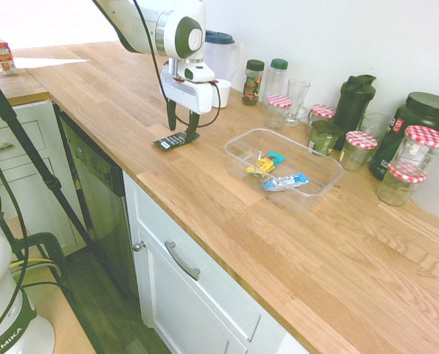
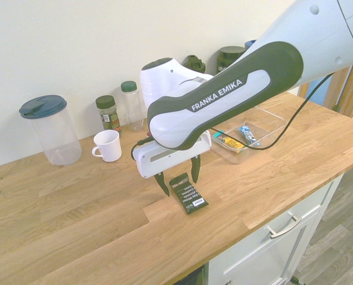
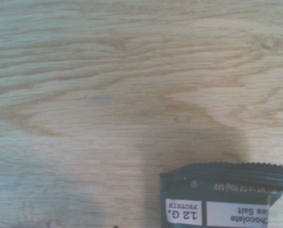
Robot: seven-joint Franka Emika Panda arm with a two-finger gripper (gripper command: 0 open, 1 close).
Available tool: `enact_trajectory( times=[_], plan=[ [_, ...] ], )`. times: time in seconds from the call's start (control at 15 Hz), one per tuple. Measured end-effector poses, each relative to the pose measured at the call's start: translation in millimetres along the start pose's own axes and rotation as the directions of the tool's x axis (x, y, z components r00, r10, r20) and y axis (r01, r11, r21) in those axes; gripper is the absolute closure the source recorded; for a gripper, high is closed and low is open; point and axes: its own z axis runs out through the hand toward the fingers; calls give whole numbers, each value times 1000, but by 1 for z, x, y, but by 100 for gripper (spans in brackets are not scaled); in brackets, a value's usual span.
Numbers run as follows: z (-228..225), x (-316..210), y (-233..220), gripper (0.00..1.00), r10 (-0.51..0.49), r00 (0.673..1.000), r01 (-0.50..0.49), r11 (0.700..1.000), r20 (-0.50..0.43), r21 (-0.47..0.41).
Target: Put the protein bar into the container
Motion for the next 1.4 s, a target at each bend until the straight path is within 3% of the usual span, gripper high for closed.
enact_trajectory(
  times=[1.13, 1.4],
  plan=[
    [9, 13, -6, 100, -31, 999, 30, 1000, 16, 5],
    [-23, 21, 4, 100, -38, 999, 38, 999, -9, 31]
  ],
)
